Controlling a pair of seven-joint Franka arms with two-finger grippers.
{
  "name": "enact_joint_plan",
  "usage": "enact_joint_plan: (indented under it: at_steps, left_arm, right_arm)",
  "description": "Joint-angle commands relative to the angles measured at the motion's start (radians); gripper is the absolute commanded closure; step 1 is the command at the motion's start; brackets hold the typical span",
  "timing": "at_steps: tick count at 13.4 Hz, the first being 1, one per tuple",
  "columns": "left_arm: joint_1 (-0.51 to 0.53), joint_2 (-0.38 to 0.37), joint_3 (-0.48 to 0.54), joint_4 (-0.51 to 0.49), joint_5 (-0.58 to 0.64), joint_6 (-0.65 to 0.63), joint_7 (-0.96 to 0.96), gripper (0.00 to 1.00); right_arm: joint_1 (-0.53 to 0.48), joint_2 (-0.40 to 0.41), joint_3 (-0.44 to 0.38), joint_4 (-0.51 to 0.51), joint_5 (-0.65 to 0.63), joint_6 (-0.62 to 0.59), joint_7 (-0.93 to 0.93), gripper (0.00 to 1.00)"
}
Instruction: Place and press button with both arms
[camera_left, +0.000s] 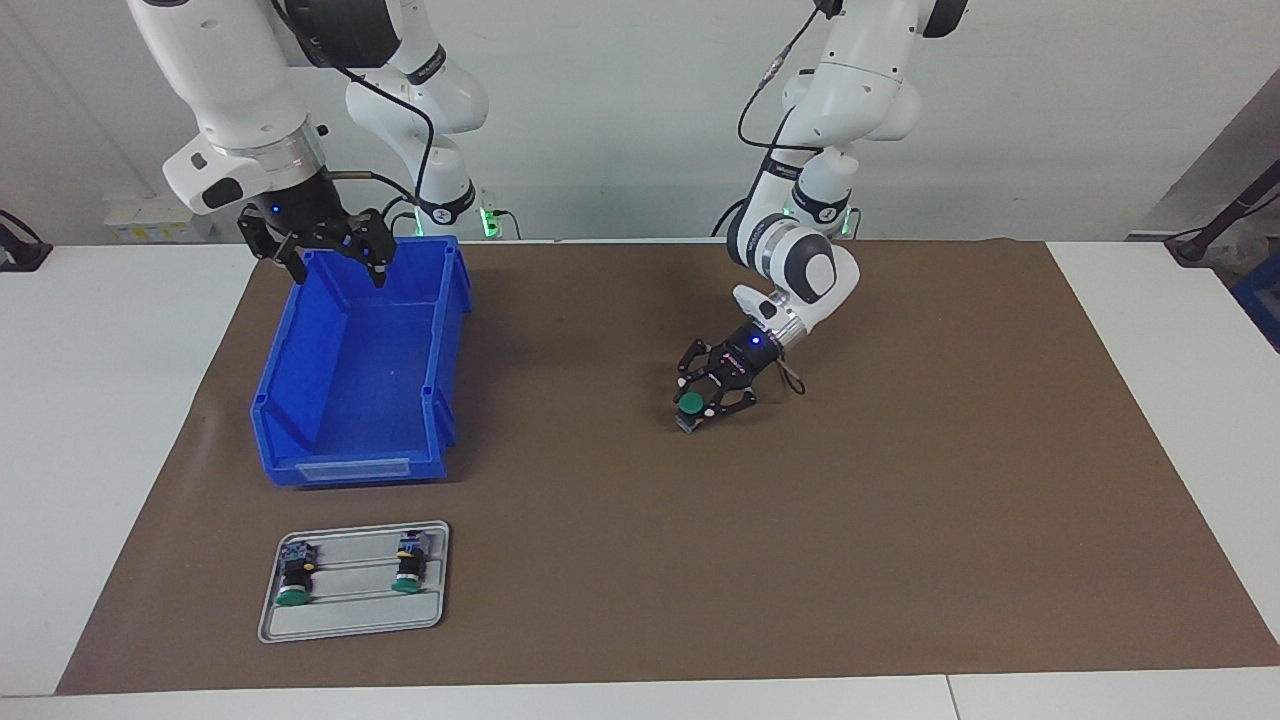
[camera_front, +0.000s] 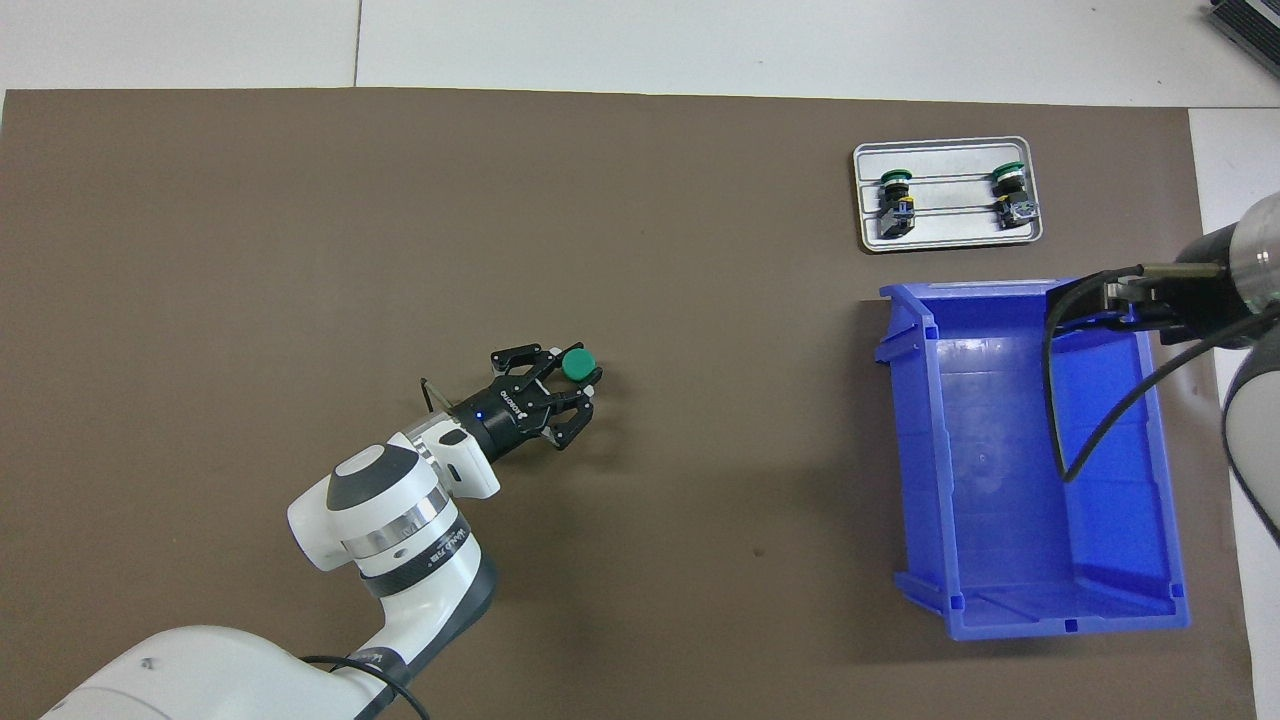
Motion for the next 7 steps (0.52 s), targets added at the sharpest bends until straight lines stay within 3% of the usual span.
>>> enact_joint_plan:
  at_steps: [1, 3, 4, 7]
  left_arm:
    - [-0.023, 0.025, 0.008, -0.060, -0.007, 0.065, 0.037, 0.65]
    - [-0.021, 0.025, 0.008, -0.060, -0.007, 0.066, 0.037, 0.63]
    - [-0.023, 0.025, 0.008, -0.060, -0.007, 0.069, 0.037, 0.54]
    - [-0.027, 0.027, 0.008, -0.060, -0.007, 0.081, 0.037, 0.53]
  right_arm:
    - [-0.018, -0.019, 0.009, -0.020, 0.022, 0.001, -0.026, 0.00]
    - [-0.018, -0.020, 0.009, -0.020, 0.022, 0.001, -0.026, 0.00]
    - [-0.018, -0.020, 0.009, -0.020, 0.022, 0.001, -0.026, 0.00]
    - [-0.018, -0.020, 0.009, -0.020, 0.022, 0.001, -0.026, 0.00]
